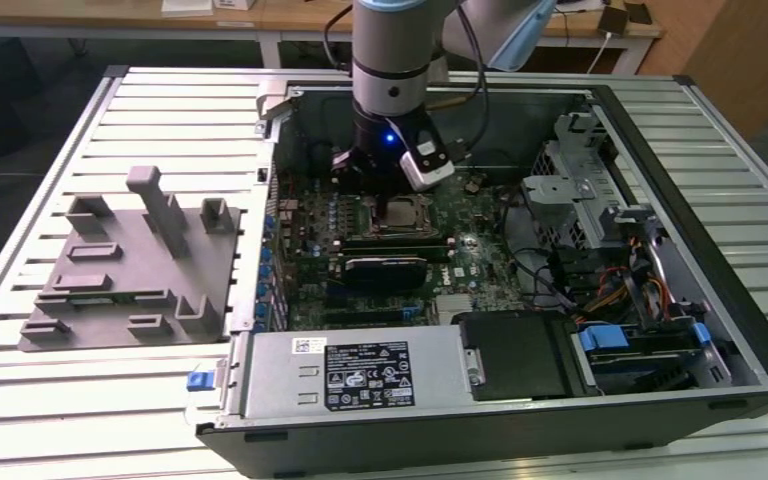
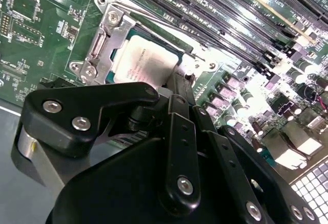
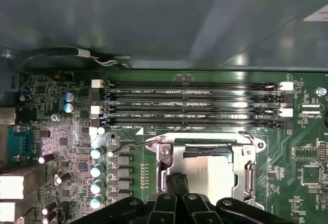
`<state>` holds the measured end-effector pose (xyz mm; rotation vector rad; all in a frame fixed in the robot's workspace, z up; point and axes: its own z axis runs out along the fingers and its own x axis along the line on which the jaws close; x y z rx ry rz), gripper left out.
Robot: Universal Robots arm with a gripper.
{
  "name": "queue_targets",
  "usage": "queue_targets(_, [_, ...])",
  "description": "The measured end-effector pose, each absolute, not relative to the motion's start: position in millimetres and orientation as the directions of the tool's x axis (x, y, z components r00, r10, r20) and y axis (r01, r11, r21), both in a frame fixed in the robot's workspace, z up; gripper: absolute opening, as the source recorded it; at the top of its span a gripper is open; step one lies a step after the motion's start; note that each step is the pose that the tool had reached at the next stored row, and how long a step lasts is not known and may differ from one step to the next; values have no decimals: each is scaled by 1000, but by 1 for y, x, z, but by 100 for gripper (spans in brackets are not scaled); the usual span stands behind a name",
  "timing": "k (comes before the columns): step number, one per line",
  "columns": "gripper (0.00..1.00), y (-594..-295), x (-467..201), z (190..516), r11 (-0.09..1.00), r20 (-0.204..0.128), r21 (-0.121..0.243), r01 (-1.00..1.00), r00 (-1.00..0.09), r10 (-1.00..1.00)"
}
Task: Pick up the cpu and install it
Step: 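Close the cpu cover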
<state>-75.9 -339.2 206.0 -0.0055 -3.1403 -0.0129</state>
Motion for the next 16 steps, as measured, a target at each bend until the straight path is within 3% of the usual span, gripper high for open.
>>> queue_targets(16, [11, -339, -81, 200, 1000, 2, 20, 3, -1000, 3])
